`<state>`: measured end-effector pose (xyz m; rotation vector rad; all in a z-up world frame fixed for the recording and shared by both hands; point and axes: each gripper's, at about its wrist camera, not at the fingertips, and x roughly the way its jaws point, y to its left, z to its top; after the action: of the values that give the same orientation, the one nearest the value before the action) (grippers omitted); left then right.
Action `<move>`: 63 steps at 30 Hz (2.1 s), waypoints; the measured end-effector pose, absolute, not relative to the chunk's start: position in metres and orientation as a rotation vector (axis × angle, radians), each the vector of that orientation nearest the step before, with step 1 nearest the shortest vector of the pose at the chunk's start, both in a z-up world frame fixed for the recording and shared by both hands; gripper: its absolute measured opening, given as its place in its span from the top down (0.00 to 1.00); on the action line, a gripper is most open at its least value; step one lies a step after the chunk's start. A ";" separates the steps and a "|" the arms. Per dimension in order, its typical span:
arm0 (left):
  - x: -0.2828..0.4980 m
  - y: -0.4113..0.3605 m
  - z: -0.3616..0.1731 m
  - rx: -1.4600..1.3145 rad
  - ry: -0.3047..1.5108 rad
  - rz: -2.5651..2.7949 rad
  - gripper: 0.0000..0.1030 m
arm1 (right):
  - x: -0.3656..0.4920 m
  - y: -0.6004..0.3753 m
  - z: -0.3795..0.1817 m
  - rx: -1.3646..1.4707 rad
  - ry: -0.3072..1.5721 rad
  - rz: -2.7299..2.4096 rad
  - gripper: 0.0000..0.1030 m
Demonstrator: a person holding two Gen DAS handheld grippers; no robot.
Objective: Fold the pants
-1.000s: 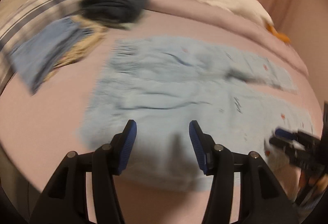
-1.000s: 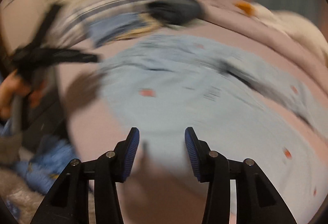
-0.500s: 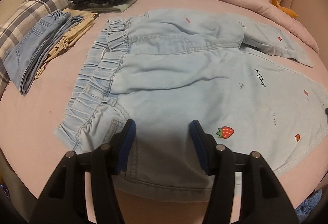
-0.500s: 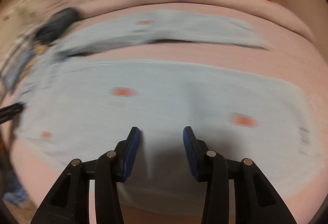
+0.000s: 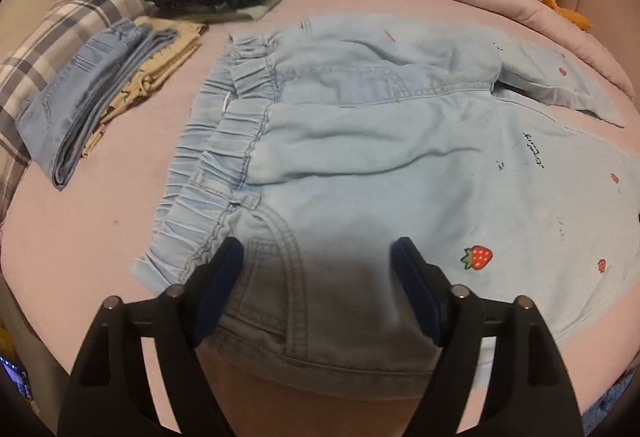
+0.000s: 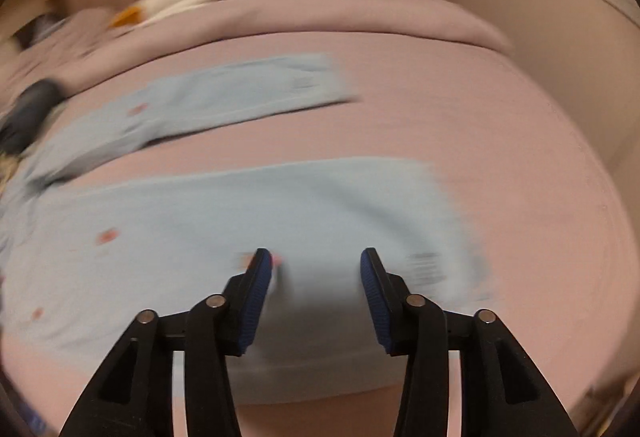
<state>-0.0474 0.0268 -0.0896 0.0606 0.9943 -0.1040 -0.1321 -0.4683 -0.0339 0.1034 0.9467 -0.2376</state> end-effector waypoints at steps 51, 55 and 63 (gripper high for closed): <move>0.132 0.108 -0.058 -0.124 1.025 -0.227 0.90 | 0.098 -0.234 -0.053 -0.380 1.089 0.427 0.94; 0.117 0.113 -0.043 -0.162 0.972 -0.218 0.92 | 0.083 -0.229 -0.043 -0.399 1.050 0.410 0.94; 0.072 0.117 -0.008 -0.168 0.861 -0.248 0.92 | 0.045 -0.237 0.019 -0.346 0.911 0.435 0.94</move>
<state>0.0717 0.1167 -0.0080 -0.1678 0.8609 -0.2482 0.0446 -0.2366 0.0187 -0.3460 0.9114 0.4351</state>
